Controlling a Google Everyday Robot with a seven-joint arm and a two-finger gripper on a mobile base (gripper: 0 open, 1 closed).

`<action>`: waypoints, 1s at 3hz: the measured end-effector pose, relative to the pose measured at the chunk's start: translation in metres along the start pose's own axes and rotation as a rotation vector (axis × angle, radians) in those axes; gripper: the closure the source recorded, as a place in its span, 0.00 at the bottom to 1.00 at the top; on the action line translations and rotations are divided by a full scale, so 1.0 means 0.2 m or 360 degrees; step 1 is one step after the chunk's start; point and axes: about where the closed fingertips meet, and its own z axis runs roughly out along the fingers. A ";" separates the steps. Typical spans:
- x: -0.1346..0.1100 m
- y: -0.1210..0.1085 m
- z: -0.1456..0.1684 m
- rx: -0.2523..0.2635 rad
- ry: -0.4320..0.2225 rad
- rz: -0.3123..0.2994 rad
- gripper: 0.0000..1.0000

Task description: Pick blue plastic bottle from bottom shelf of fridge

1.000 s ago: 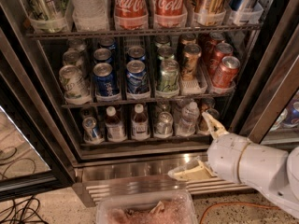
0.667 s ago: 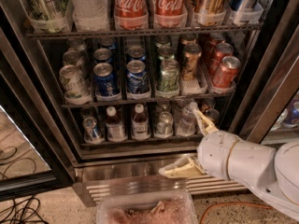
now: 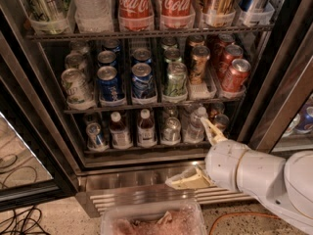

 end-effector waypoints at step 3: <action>0.29 0.20 0.21 0.0034 -0.0066 0.0136 0.00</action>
Offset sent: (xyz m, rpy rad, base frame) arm -0.0074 0.0119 -0.0832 0.1227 0.0091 -0.0461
